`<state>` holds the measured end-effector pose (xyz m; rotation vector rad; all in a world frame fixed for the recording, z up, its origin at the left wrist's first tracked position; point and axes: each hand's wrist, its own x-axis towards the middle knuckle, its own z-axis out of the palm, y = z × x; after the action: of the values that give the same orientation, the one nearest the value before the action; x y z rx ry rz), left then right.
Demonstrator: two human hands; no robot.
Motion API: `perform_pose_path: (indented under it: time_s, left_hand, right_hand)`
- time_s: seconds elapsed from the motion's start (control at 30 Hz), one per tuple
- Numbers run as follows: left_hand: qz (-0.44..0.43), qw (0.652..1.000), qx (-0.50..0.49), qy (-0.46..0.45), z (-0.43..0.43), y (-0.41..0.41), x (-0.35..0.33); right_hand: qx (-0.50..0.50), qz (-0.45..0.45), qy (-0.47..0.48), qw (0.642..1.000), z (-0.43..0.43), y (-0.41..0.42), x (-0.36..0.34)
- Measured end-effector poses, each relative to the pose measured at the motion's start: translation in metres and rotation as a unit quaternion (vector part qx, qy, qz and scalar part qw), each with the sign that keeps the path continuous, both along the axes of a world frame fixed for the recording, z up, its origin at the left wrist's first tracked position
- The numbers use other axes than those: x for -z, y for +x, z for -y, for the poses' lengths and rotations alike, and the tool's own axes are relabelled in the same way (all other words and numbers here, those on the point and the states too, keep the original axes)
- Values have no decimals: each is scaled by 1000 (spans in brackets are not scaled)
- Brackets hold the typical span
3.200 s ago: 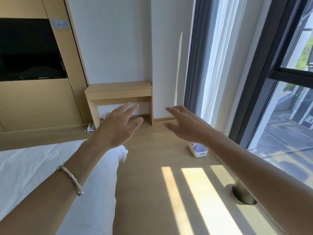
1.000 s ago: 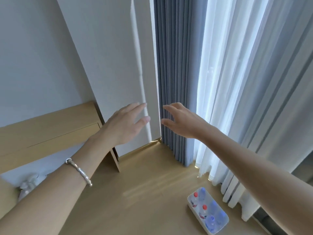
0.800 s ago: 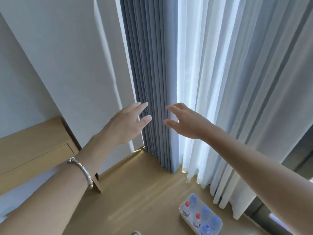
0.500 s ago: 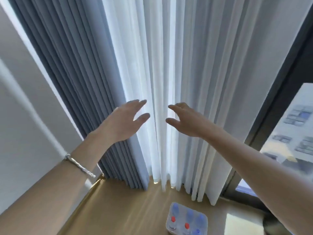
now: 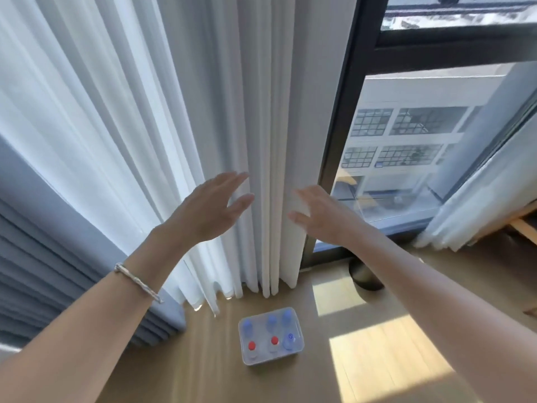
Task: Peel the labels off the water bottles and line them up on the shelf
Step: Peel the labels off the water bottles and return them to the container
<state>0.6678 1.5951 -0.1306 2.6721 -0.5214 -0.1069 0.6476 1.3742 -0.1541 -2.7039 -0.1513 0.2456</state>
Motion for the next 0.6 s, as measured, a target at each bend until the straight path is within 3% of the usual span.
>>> perform_pose_path:
  time_s: [0.13, 0.4, 0.6]
  left_hand:
    - [5, 1000, 1, -18, 2, 1, 4]
    - [-34, 997, -68, -12, -4, -15, 33]
    - [-120, 984, -131, -6, 5, -21, 112]
  right_hand:
    - [7, -4, -4, 1000, 3, 2, -1]
    - [-74, 3, -15, 997, -4, 13, 15]
    - [-129, -78, -1, 989, -4, 32, 96]
